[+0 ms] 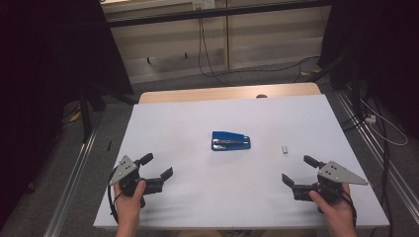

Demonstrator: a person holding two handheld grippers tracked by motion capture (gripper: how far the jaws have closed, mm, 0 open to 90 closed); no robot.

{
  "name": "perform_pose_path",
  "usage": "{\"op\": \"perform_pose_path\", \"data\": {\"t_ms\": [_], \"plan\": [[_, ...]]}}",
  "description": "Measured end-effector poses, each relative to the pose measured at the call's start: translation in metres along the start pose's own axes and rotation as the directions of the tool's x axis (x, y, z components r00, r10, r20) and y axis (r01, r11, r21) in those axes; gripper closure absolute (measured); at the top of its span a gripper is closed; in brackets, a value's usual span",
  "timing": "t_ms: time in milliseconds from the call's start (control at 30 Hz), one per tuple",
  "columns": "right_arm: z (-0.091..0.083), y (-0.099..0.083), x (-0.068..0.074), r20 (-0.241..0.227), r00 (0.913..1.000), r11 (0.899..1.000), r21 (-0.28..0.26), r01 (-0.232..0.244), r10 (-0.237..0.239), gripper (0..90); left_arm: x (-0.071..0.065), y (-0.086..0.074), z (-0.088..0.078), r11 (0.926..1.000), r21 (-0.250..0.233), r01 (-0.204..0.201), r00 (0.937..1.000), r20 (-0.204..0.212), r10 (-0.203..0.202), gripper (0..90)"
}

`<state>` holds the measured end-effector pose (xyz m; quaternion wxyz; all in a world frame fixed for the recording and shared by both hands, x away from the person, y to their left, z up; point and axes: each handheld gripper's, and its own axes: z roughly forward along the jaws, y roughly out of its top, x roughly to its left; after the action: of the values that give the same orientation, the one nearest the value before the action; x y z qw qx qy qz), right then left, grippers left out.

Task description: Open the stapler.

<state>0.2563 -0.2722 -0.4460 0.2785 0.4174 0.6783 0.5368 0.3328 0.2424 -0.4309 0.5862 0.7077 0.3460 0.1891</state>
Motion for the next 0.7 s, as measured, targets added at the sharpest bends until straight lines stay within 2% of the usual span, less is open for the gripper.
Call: {"op": "perform_pose_path", "data": {"t_ms": [233, 433, 700], "plan": [[-0.003, 0.000, 0.000, 0.007, 1.0000, 1.000, 0.003, 0.007, -0.007, 2.6, -0.001, 0.001, 0.005, 0.9999, 0.011, -0.011, 0.9998, 0.016, 0.011, 3.7], [-0.003, -0.001, -0.001, 0.024, 0.9995, 1.000, 0.003, -0.019, 0.019, 2.5, -0.002, 0.003, 0.013, 0.9999, 0.014, -0.008, 0.9994, 0.035, 0.008, 3.7], [0.002, 0.000, -0.001, 0.034, 0.9994, 1.000, 0.017, -0.004, 0.004, 2.5, -0.003, 0.009, 0.021, 0.9995, 0.021, -0.023, 0.9990, 0.038, 0.022, 3.8]]}}
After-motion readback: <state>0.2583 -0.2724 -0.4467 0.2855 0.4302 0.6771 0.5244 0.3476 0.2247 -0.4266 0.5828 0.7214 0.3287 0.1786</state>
